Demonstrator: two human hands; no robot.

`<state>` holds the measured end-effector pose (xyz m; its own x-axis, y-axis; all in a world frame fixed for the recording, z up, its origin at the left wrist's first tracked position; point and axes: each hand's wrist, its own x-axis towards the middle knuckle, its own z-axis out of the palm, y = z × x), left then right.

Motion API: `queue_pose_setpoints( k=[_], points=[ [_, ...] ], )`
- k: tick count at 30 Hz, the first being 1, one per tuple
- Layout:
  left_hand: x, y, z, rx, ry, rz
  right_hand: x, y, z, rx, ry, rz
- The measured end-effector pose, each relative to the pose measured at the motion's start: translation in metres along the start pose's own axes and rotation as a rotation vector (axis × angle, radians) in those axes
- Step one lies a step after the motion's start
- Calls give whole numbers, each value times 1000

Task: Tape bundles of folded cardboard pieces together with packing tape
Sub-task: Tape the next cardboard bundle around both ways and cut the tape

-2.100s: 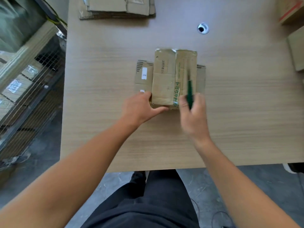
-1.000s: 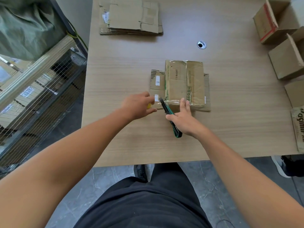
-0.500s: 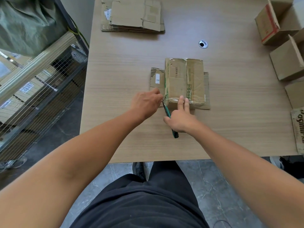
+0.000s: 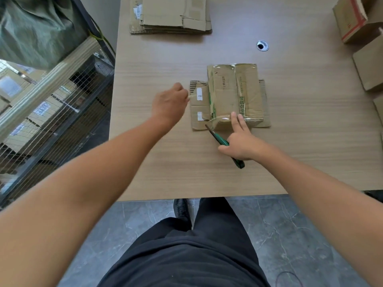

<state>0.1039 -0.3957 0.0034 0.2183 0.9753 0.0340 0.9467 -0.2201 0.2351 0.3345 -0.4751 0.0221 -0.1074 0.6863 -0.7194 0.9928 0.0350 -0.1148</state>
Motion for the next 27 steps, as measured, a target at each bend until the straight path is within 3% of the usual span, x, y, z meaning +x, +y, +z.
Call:
queue_pose_setpoints(
  k=[4, 6, 8, 11, 14, 22, 25, 27],
  points=[
    [-60, -31, 13, 51, 22, 196, -7, 7, 6, 24, 290, -44],
    [-98, -48, 28, 57, 20, 190, -19, 4, 28, 89, 573, -70],
    [-130, -61, 45, 52, -46, 139, -29, -8, 53, 253, 697, -120],
    [-151, -65, 62, 22, -139, 61, -21, -46, 81, 560, 399, -126],
    [-148, -63, 64, -67, -152, -63, 6, -84, 95, 614, 256, -50],
    [-153, -72, 61, -168, -297, -176, 44, -127, 121, 328, 460, -54],
    [-157, -55, 51, -229, -209, -277, 33, -114, 115, 270, 455, -58],
    [-156, -33, 40, -312, -52, -309, 15, -94, 103, 462, 484, -108]
  ],
)
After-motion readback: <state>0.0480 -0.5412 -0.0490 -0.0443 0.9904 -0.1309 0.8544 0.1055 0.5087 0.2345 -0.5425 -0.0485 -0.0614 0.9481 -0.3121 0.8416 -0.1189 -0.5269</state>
